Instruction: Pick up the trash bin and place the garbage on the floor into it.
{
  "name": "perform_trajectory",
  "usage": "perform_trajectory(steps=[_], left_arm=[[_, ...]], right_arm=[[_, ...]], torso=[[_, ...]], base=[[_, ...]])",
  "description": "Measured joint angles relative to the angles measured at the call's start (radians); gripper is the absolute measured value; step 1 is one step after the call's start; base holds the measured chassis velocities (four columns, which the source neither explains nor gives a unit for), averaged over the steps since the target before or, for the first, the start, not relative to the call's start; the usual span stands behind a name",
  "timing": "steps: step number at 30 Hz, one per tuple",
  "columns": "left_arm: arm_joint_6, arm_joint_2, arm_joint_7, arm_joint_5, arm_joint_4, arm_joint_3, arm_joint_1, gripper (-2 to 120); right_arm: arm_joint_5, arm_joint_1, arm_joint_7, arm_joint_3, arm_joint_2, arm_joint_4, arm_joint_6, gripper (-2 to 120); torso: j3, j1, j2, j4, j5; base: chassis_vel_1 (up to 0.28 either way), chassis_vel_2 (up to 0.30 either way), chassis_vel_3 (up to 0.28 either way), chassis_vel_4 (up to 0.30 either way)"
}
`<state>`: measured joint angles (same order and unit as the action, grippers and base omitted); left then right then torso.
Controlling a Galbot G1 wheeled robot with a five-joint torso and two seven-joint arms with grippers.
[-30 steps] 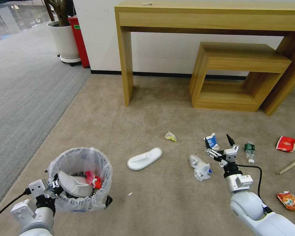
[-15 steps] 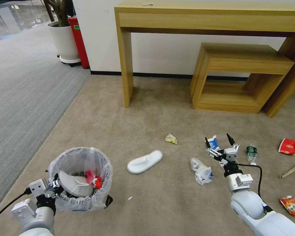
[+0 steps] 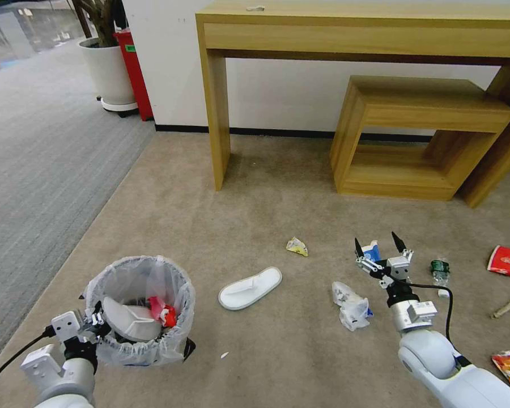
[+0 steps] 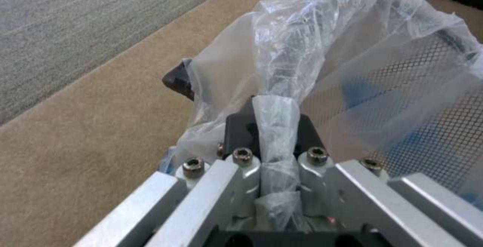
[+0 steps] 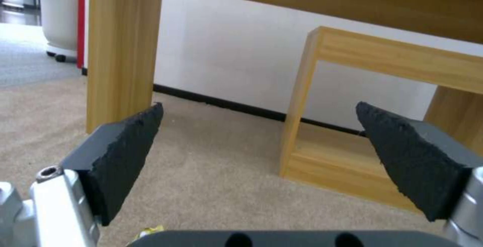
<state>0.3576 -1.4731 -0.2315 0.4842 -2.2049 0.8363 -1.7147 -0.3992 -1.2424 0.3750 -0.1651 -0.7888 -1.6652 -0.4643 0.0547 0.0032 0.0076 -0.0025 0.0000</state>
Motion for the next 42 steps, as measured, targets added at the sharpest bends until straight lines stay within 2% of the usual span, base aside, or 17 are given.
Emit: perform_trajectory(steps=[10, 18, 25, 28, 34, 38, 42], left_arm=[[-0.001, 0.004, 0.001, 0.000, 0.016, 0.001, 0.009, 3], [-0.003, 0.003, 0.002, 0.000, 0.030, -0.005, 0.015, 3], [-0.007, 0.001, 0.003, -0.007, 0.048, -0.013, 0.026, 3], [-0.013, -0.001, 0.004, -0.012, 0.055, -0.017, 0.028, 3], [-0.018, -0.005, 0.006, -0.015, 0.061, -0.019, 0.034, 3], [-0.023, -0.008, 0.007, -0.018, 0.069, -0.022, 0.037, 3], [-0.030, -0.011, 0.008, -0.023, 0.085, -0.026, 0.049, 3]], right_arm=[[-0.095, 0.018, -0.022, 0.023, 0.047, -0.005, 0.044, 100], [-0.106, 0.010, -0.033, 0.017, 0.078, -0.011, 0.067, 100], [-0.155, -0.022, -0.037, 0.005, 0.147, -0.024, 0.136, 100], [-0.234, -0.037, -0.074, 0.021, 0.208, -0.035, 0.214, 100], [-0.246, -0.017, -0.093, 0.080, 0.258, 0.002, 0.268, 100], [-0.278, -0.035, -0.082, 0.104, 0.299, 0.015, 0.307, 100], [-0.308, -0.093, -0.010, 0.111, 0.358, 0.013, 0.369, 100]], torso=[[0.000, 0.000, 0.000, 0.0000, 0.0000], [0.000, 0.000, 0.000, 0.0002, 0.0001], [0.000, 0.000, 0.000, -0.0001, 0.0001], [0.000, 0.000, 0.000, 0.0000, 0.0001], [0.000, 0.000, 0.000, 0.0003, 0.0002], [0.000, 0.000, 0.000, 0.0002, 0.0002], [0.000, 0.000, 0.000, 0.0000, 0.0000]], base=[[-0.046, 0.049, 0.045, -0.034], [0.000, 0.000, 0.000, 0.000], [0.000, 0.000, 0.000, 0.000], [0.000, 0.000, 0.000, 0.000], [0.000, 0.000, 0.000, 0.000], [0.000, 0.000, 0.000, 0.000], [0.000, 0.000, 0.000, 0.000]])
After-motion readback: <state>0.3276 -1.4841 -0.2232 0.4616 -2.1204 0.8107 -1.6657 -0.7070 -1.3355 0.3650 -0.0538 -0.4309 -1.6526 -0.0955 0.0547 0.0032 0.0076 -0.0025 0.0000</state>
